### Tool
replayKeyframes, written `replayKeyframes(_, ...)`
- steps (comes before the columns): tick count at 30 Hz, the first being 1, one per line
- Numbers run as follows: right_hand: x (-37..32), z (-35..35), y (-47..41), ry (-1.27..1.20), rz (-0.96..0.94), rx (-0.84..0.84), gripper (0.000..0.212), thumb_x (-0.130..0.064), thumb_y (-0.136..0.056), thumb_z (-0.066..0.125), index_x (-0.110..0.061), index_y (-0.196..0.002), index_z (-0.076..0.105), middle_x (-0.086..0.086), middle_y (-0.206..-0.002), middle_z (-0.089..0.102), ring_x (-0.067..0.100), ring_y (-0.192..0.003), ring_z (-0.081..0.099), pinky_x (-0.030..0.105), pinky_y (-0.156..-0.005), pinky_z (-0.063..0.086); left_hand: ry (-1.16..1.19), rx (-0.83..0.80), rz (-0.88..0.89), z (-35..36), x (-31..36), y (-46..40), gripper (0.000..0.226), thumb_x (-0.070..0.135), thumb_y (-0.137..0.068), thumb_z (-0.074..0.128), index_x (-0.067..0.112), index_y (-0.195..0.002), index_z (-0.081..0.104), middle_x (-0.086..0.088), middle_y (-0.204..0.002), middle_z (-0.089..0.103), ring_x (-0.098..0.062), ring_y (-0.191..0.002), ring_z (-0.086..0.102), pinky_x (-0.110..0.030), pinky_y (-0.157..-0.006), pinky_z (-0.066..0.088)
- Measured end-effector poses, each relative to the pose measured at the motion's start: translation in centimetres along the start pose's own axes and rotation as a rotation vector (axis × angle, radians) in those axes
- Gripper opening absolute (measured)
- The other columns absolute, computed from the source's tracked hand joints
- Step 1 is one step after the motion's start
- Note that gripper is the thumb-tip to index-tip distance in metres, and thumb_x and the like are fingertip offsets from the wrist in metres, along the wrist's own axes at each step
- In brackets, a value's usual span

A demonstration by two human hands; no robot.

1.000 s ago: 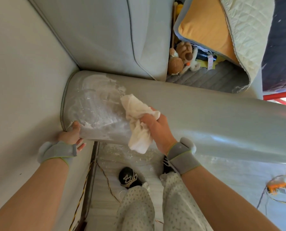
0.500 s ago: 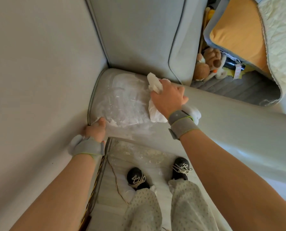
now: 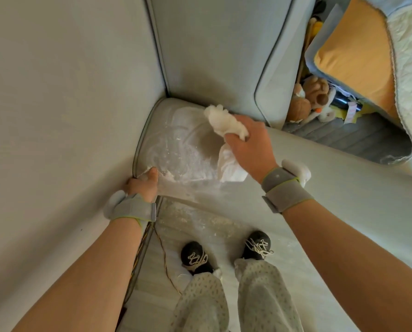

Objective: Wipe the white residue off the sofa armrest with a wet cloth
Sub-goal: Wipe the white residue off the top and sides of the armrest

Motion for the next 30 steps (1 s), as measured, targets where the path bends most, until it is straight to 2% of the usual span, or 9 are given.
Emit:
replayKeyframes(4, 0.0, 0.5, -3.6, 0.174, 0.116, -0.102, 0.039, -0.042, -0.082, 0.046, -0.025, -0.116, 0.056, 0.004, -0.108, 0.062, 0.033, -0.111, 0.052, 0.050, -0.099, 0.038, -0.008, 0.017, -0.013, -0.1, 0.5, 0.7, 0.124, 0.089, -0.035, 0.038, 0.002, -0.123, 0.049, -0.018, -0.126, 0.055, -0.036, -0.117, 0.052, -0.048, -0.097, 0.047)
replayKeyframes(8, -0.4, 2.7, -6.2, 0.528, 0.155, -0.253, 0.033, -0.042, -0.089, 0.041, -0.020, -0.111, 0.053, 0.008, -0.117, 0.059, 0.036, -0.112, 0.048, 0.050, -0.101, 0.032, 0.035, 0.036, -0.018, 0.5, 1.1, 1.9, 0.084, 0.067, -0.076, 0.054, 0.000, -0.126, 0.045, -0.020, -0.127, 0.056, -0.036, -0.115, 0.055, -0.049, -0.095, 0.049)
replayKeyframes(12, -1.2, 4.1, -6.9, 0.586, 0.084, -0.268, 0.029, -0.040, -0.091, 0.040, -0.026, -0.112, 0.055, 0.003, -0.116, 0.060, 0.033, -0.113, 0.049, 0.045, -0.097, 0.029, 0.110, 0.069, -0.069, 0.9, 1.0, 1.7, 0.083, 0.062, -0.077, 0.058, 0.002, -0.131, 0.040, -0.017, -0.132, 0.053, -0.034, -0.119, 0.054, -0.050, -0.097, 0.047)
replayKeyframes(14, -1.5, 3.7, -6.8, 0.604, 0.011, -0.288, 0.031, -0.038, -0.093, 0.041, -0.027, -0.117, 0.056, 0.003, -0.118, 0.062, 0.031, -0.116, 0.051, 0.044, -0.105, 0.029, 0.117, 0.086, -0.081, 1.0, 0.9, 1.6, 0.083, 0.062, -0.076, 0.059, 0.002, -0.131, 0.041, -0.017, -0.132, 0.054, -0.034, -0.118, 0.055, -0.050, -0.095, 0.048)
replayKeyframes(20, -0.8, 2.2, -1.5, 0.390, -0.452, -0.433, 0.035, -0.026, -0.078, 0.057, -0.018, -0.109, 0.070, 0.007, -0.119, 0.066, 0.028, -0.117, 0.057, 0.037, -0.097, 0.043, 0.193, 0.113, -0.129, 1.2, 1.2, 1.7, 0.078, 0.056, -0.077, 0.062, 0.000, -0.128, 0.043, -0.016, -0.131, 0.055, -0.033, -0.118, 0.055, -0.049, -0.089, 0.051)
replayKeyframes(23, -0.8, 0.9, -2.6, 0.217, -0.231, -0.528, 0.031, -0.015, -0.085, 0.062, -0.013, -0.115, 0.065, 0.009, -0.116, 0.066, 0.028, -0.113, 0.058, 0.030, -0.089, 0.042, 0.229, 0.094, -0.139, 1.0, 0.8, 1.4, 0.079, 0.058, -0.074, 0.065, 0.000, -0.125, 0.047, -0.017, -0.126, 0.057, -0.035, -0.115, 0.057, -0.049, -0.082, 0.054)
replayKeyframes(25, -1.2, 0.4, -4.3, 0.082, -0.075, -0.406, 0.029, -0.013, -0.086, 0.060, -0.009, -0.115, 0.063, 0.013, -0.109, 0.067, 0.032, -0.105, 0.059, 0.032, -0.082, 0.044, 0.216, 0.097, -0.124, 0.8, 0.4, 1.2, 0.084, 0.065, -0.069, 0.065, 0.000, -0.121, 0.051, -0.018, -0.124, 0.059, -0.035, -0.112, 0.058, -0.051, -0.083, 0.054)
replayKeyframes(27, -1.5, 0.6, -5.9, 0.160, -0.032, -0.253, 0.030, -0.019, -0.089, 0.054, -0.008, -0.117, 0.058, 0.016, -0.112, 0.064, 0.036, -0.106, 0.056, 0.036, -0.086, 0.045, 0.238, 0.069, -0.112, 0.7, 0.3, 1.5, 0.082, 0.063, -0.071, 0.064, 0.001, -0.123, 0.050, -0.018, -0.125, 0.058, -0.035, -0.114, 0.057, -0.049, -0.083, 0.054)
replayKeyframes(30, -1.6, 2.9, -7.3, 0.453, 0.030, -0.346, 0.033, -0.030, -0.091, 0.047, -0.011, -0.117, 0.050, 0.015, -0.119, 0.059, 0.038, -0.113, 0.050, 0.045, -0.096, 0.042, 0.294, 0.047, -0.115, 0.9, 0.5, 2.0, 0.076, 0.056, -0.076, 0.064, 0.002, -0.126, 0.046, -0.020, -0.129, 0.054, -0.036, -0.118, 0.054, -0.050, -0.089, 0.051)
Point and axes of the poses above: each hand's wrist, its own y-axis away from the middle knuckle, its own z-axis out of the palm, x = y × z, the point moved 2 cm from there along -y, towards the middle knuckle
